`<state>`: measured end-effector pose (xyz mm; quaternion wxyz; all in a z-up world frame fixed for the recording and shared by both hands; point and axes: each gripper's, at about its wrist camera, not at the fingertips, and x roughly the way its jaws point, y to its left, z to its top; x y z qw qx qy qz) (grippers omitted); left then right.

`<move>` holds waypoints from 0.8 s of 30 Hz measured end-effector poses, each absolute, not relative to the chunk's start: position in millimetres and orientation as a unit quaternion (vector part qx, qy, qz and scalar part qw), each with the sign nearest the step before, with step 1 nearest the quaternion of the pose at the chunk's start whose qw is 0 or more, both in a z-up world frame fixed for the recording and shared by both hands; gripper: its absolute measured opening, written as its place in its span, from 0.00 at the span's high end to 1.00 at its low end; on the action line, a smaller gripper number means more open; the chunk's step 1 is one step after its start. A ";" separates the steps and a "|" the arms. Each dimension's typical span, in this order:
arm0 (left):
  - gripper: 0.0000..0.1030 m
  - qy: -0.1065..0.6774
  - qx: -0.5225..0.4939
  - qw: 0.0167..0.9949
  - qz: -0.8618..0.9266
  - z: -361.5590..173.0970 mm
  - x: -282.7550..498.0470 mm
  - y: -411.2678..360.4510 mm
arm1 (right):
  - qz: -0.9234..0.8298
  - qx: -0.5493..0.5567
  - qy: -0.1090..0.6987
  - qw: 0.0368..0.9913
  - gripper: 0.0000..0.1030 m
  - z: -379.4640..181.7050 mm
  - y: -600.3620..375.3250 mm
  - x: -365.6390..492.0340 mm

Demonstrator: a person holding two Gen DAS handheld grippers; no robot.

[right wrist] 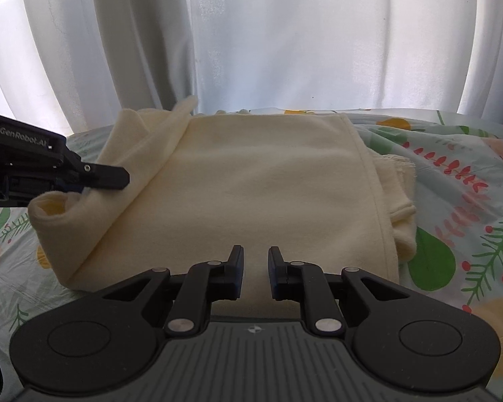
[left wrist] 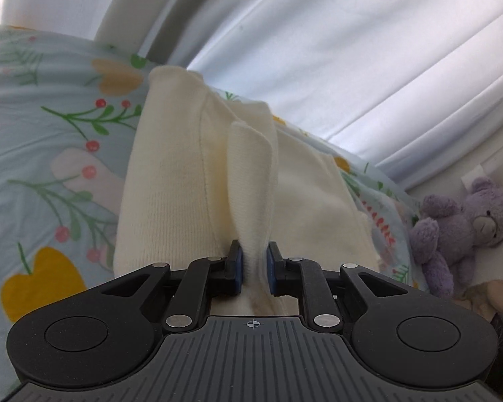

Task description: Fold small clothes

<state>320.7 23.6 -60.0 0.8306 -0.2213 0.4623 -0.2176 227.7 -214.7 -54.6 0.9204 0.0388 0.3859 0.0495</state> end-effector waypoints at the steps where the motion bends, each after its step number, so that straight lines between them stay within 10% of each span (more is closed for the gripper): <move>1: 0.81 0.462 -0.227 0.829 -0.218 -66.5 318.2 21.7 | 0.049 0.038 0.389 0.919 0.85 -56.7 -215.9 228.4; 24: 0.62 0.444 -0.129 0.869 -0.175 -60.4 272.9 26.2 | 0.115 0.088 0.395 0.907 0.83 -47.1 -213.2 251.1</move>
